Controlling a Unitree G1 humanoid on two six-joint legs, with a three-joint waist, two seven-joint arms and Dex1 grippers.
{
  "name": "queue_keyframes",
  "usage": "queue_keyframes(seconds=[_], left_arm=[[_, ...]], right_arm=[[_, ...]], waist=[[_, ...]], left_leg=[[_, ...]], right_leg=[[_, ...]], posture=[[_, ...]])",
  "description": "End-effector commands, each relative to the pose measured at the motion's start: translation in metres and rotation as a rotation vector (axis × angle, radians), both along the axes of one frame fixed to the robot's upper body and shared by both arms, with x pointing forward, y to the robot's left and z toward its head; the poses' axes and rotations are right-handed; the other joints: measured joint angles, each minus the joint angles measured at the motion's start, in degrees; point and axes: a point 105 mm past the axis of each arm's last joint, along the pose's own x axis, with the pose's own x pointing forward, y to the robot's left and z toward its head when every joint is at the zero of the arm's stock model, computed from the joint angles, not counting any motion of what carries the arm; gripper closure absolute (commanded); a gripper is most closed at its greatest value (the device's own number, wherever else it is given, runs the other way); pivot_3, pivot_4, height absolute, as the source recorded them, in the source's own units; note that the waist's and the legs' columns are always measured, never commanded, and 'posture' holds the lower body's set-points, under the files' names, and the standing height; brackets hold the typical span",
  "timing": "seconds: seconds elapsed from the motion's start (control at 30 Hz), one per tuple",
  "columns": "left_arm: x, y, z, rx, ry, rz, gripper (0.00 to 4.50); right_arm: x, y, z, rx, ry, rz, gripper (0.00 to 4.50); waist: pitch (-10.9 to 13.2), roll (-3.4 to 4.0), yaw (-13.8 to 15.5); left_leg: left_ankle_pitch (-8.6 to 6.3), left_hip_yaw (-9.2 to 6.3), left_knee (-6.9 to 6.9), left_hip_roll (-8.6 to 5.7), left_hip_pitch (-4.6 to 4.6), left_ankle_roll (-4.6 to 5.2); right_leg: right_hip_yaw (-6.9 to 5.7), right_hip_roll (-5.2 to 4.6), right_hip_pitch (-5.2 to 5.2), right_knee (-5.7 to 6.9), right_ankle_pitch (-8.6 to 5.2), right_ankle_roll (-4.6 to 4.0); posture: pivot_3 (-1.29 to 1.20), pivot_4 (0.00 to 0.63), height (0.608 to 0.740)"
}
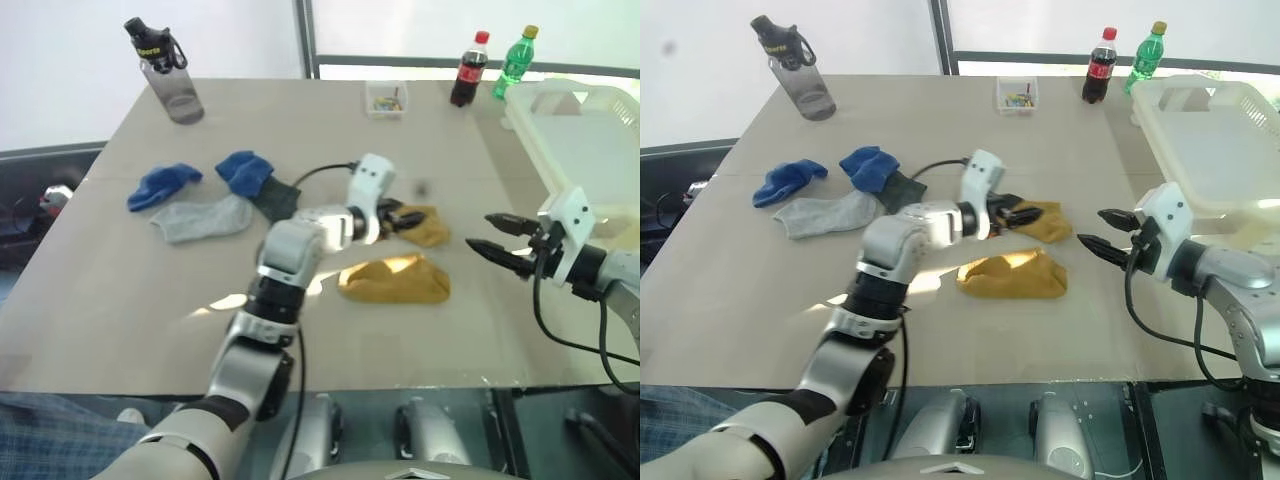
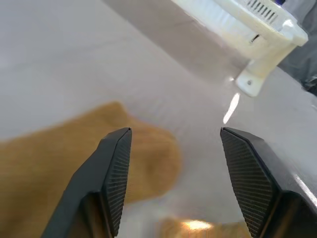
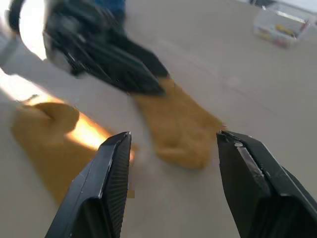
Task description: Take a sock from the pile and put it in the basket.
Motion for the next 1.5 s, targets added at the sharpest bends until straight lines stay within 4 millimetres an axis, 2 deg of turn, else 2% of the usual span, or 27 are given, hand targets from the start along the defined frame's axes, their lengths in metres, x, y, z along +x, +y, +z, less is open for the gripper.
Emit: queue_keyframes(seconds=[0.03,0.1,0.17,0.43,0.63,0.8,0.83,0.9,1.0,1.07,1.17,1.2,1.23,1.27,1.3,1.37,1.5], left_arm=[[0.006,0.026,-0.012,0.145,-0.131,-0.052,1.43],[0.015,0.04,-0.015,0.149,-0.165,-0.05,1.43],[0.021,0.047,-0.016,0.141,-0.176,-0.052,1.43],[0.038,0.045,-0.031,0.16,-0.189,-0.084,1.43],[0.042,0.037,-0.025,0.113,-0.199,-0.11,1.43],[0.044,0.045,-0.019,0.097,-0.197,-0.112,1.43],[0.044,0.045,-0.019,0.098,-0.196,-0.11,1.34],[0.045,0.046,-0.023,0.118,-0.194,-0.108,1.34],[0.044,0.041,-0.028,0.134,-0.194,-0.118,1.34],[0.044,0.037,-0.03,0.14,-0.196,-0.129,1.34],[0.042,0.033,-0.035,0.167,-0.205,-0.146,2.01],[0.042,0.032,-0.037,0.175,-0.207,-0.15,2.48],[0.042,0.031,-0.038,0.178,-0.209,-0.155,2.62],[0.041,0.031,-0.038,0.177,-0.209,-0.159,3.23],[0.041,0.03,-0.039,0.177,-0.21,-0.163,3.47],[0.04,0.031,-0.039,0.177,-0.214,-0.167,4.32],[0.039,0.035,-0.036,0.156,-0.244,-0.154,4.43]], right_arm=[[0.016,-0.003,-0.005,-0.099,-0.04,-0.034,1.68],[0.024,-0.002,-0.01,-0.126,-0.038,-0.03,1.68],[0.031,0.001,-0.014,-0.113,-0.024,-0.032,1.68],[0.055,0.016,-0.03,-0.08,0.046,-0.035,1.68],[0.055,0.021,-0.045,-0.071,0.107,-0.032,1.68],[0.053,0.026,-0.053,-0.066,0.125,-0.027,1.68],[0.053,0.026,-0.053,-0.065,0.125,-0.027,2.21],[0.053,0.027,-0.053,-0.062,0.127,-0.026,2.94],[0.053,0.027,-0.053,-0.06,0.128,-0.025,4.44],[0.053,0.027,-0.053,-0.061,0.127,-0.025,4.44],[0.054,0.026,-0.053,-0.067,0.121,-0.033,4.5],[0.054,0.026,-0.052,-0.069,0.119,-0.036,4.5],[0.054,0.026,-0.052,-0.069,0.117,-0.038,4.5],[0.054,0.026,-0.051,-0.068,0.115,-0.039,4.5],[0.054,0.026,-0.051,-0.068,0.114,-0.039,4.5],[0.053,0.026,-0.05,-0.066,0.111,-0.04,4.5],[0.052,0.026,-0.047,-0.06,0.105,-0.042,4.5]], waist=[[0.0,0.02,0.1],[0.0,0.01,0.5],[0.0,-0.02,0.9],[0.1,-0.07,0.6],[0.1,-0.07,0.4],[0.1,-0.07,0.4],[0.1,-0.07,0.4],[0.1,-0.07,0.5],[0.1,-0.07,0.5],[0.1,-0.07,0.5],[0.1,-0.07,0.5],[0.1,-0.07,0.5],[0.1,-0.07,0.5],[0.1,-0.07,0.5],[0.1,-0.07,0.5],[0.1,-0.07,0.5],[0.1,-0.07,0.4]], left_leg=[[0.01,0.02,0.0,-0.02,-0.01,-0.01],[0.0,0.02,0.0,-0.09,-0.07,-0.01],[0.0,-0.02,0.02,-0.21,-0.15,0.0],[-0.01,-0.06,0.05,-0.25,-0.22,0.02],[-0.01,0.07,0.04,-0.23,-0.25,0.04],[-0.01,0.08,0.04,-0.22,-0.25,0.04],[-0.01,0.08,0.04,-0.22,-0.25,0.04],[-0.01,0.09,0.04,-0.22,-0.25,0.04],[-0.01,0.08,0.03,-0.22,-0.25,0.04],[-0.02,0.09,0.04,-0.22,-0.25,0.04],[-0.02,0.09,0.04,-0.22,-0.25,0.04],[-0.02,0.09,0.04,-0.22,-0.25,0.04],[-0.02,0.08,0.04,-0.22,-0.25,0.04],[-0.01,0.08,0.04,-0.22,-0.25,0.04],[-0.02,0.09,0.04,-0.22,-0.25,0.04],[-0.01,0.09,0.04,-0.22,-0.25,0.04],[-0.01,0.09,0.04,-0.22,-0.24,0.04]], right_leg=[[-0.01,0.12,-0.02,-0.01,0.0,0.0],[-0.03,0.07,-0.03,-0.06,0.0,0.0],[-0.07,-0.02,-0.06,-0.09,0.0,0.0],[-0.27,0.0,-0.08,-0.09,0.0,0.02],[-0.22,0.02,-0.22,-0.01,0.0,0.02],[-0.2,0.03,-0.23,0.01,0.0,0.03],[-0.2,0.03,-0.24,0.01,0.0,0.03],[-0.2,0.03,-0.24,0.01,0.0,0.03],[-0.21,0.03,-0.24,0.0,0.0,0.03],[-0.21,0.03,-0.24,0.01,0.0,0.03],[-0.21,0.03,-0.24,0.01,0.0,0.03],[-0.21,0.03,-0.24,0.02,0.0,0.03],[-0.21,0.04,-0.24,0.02,0.0,0.03],[-0.21,0.04,-0.24,0.02,0.0,0.03],[-0.21,0.04,-0.24,0.02,0.0,0.03],[-0.2,0.04,-0.24,0.02,0.0,0.03],[-0.2,0.04,-0.24,0.04,0.0,0.03]], posture=[[0.0,0.15,0.74],[0.0,0.15,0.74],[0.0,0.15,0.74],[0.0,0.15,0.74],[0.0,0.15,0.74],[0.0,0.15,0.74],[0.0,0.15,0.74],[0.0,0.15,0.74],[0.0,0.15,0.74],[0.0,0.15,0.74],[0.0,0.15,0.74],[0.0,0.15,0.74],[0.0,0.15,0.74],[0.0,0.15,0.74],[0.0,0.15,0.74],[0.0,0.15,0.74],[0.0,0.15,0.74]])
